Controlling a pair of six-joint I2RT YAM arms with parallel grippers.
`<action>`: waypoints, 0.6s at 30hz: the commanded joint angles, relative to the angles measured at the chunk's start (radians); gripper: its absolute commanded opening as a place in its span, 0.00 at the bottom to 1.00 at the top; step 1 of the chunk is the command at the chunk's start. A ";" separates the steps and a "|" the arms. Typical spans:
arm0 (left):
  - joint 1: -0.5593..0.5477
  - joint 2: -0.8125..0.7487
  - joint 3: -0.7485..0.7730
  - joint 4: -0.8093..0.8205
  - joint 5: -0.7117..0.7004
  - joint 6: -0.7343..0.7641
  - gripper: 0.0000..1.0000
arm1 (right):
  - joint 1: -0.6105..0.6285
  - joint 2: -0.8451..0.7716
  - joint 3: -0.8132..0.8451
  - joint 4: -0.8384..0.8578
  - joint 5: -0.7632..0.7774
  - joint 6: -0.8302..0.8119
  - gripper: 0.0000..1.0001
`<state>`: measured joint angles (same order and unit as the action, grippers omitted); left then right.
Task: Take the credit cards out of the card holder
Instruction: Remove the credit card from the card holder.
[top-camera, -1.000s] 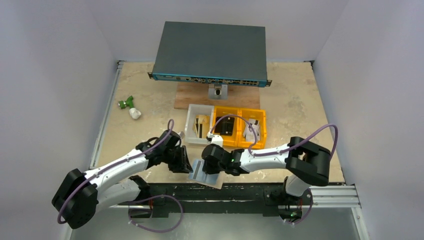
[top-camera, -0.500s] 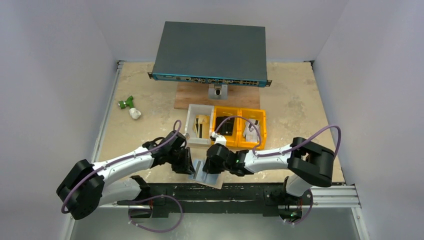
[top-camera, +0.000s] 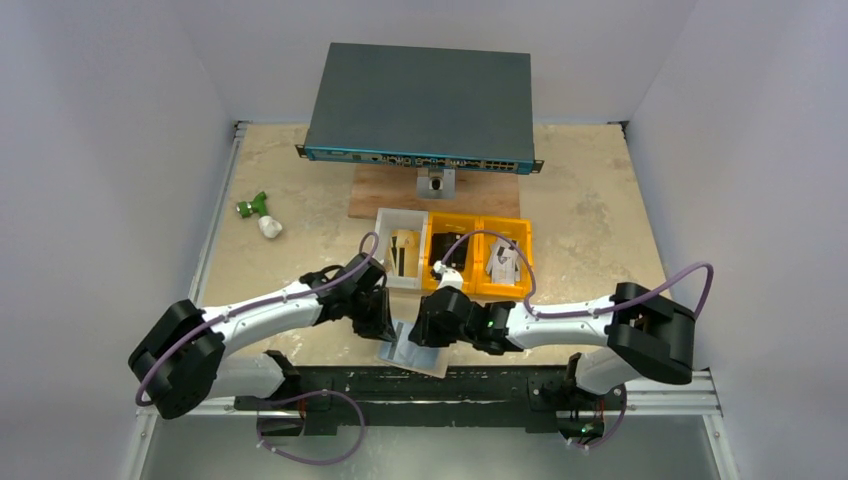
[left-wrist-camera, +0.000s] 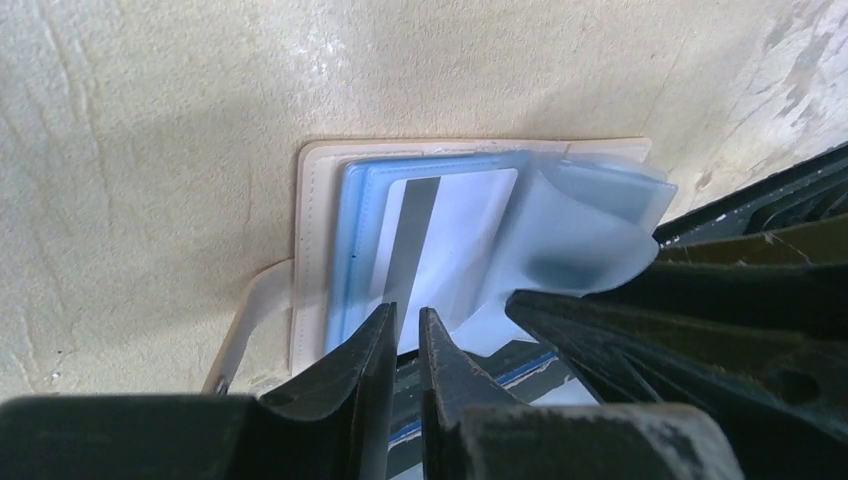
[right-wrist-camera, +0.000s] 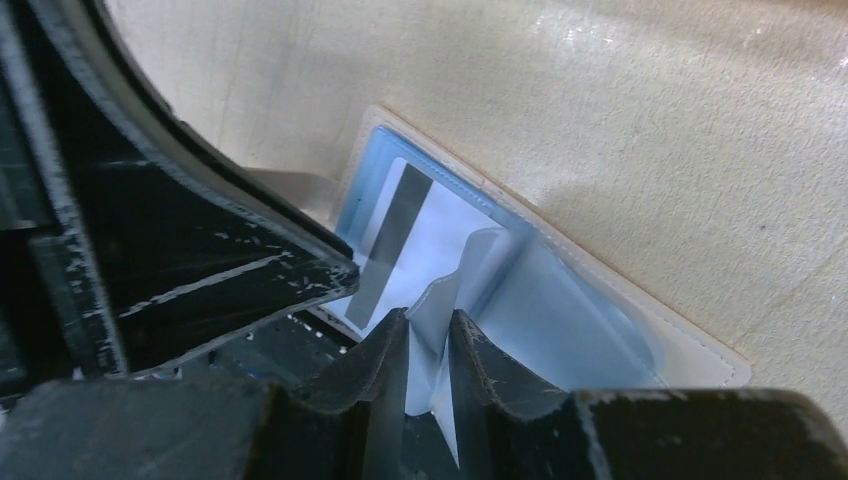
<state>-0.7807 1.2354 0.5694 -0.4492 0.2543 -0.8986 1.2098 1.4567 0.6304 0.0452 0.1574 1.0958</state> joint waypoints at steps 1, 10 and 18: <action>-0.018 0.043 0.059 0.021 -0.029 0.015 0.12 | -0.004 -0.036 -0.008 -0.010 0.007 0.005 0.22; -0.055 0.129 0.118 0.040 -0.026 0.013 0.08 | -0.003 -0.063 -0.062 -0.012 0.002 0.038 0.15; -0.108 0.168 0.156 0.049 -0.027 -0.008 0.07 | -0.004 -0.159 -0.084 -0.071 0.032 0.053 0.24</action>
<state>-0.8619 1.3926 0.6830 -0.4332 0.2333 -0.8978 1.2095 1.3605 0.5438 0.0040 0.1619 1.1297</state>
